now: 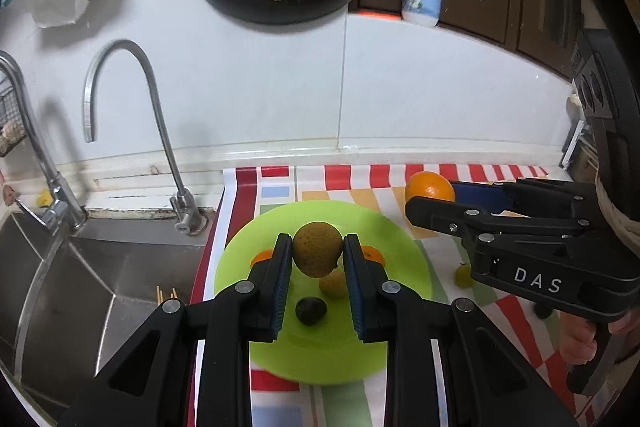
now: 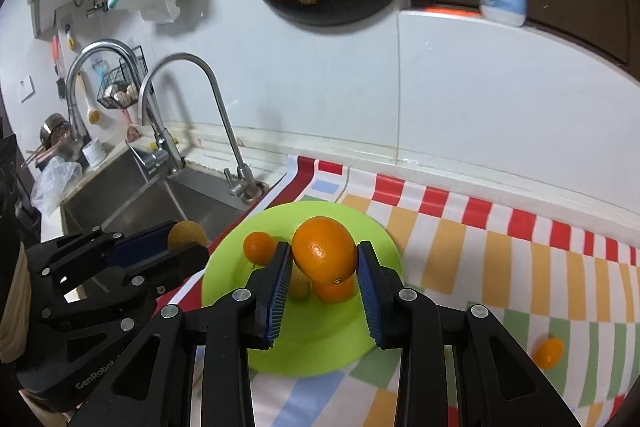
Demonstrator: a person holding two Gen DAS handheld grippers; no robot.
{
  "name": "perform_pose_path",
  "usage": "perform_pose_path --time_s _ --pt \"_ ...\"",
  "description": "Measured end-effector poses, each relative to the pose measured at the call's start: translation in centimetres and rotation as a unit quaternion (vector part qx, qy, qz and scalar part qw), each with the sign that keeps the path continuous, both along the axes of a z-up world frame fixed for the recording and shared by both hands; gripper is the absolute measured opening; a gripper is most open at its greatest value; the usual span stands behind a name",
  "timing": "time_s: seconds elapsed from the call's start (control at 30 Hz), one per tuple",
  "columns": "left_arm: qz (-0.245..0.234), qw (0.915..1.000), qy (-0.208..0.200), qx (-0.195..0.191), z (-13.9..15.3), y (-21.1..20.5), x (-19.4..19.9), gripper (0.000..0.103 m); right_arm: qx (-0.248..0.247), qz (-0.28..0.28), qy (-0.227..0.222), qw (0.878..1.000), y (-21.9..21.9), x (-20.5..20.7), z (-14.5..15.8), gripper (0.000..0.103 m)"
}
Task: Organize fruits
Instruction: 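Carry both fruits onto the green plate and open both grippers, then withdraw both grippers from the plate toward the remaining fruits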
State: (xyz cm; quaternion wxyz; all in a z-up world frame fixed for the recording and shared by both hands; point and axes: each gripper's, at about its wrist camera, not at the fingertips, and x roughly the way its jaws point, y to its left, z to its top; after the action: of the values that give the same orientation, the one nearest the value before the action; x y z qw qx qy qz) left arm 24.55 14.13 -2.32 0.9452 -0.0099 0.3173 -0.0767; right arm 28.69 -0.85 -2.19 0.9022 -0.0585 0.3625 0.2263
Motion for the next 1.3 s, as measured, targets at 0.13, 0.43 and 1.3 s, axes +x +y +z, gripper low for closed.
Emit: perform_pose_path --time_s 0.13,0.43,1.3 --pt "-0.004 0.9999 0.015 0.006 -1.1 0.3 2.5 0.026 -0.008 0.005 0.019 1.000 0.7 2.0 -1.1 0.034" --pt "-0.022 0.9980 0.058 0.010 -4.2 0.3 7.2 0.026 -0.018 0.006 0.078 0.997 1.3 6.4 -4.4 0.034" --pt "-0.016 0.9979 0.059 0.020 -4.6 0.6 6.7 0.035 -0.014 -0.016 0.085 0.996 0.4 7.1 -5.2 0.042"
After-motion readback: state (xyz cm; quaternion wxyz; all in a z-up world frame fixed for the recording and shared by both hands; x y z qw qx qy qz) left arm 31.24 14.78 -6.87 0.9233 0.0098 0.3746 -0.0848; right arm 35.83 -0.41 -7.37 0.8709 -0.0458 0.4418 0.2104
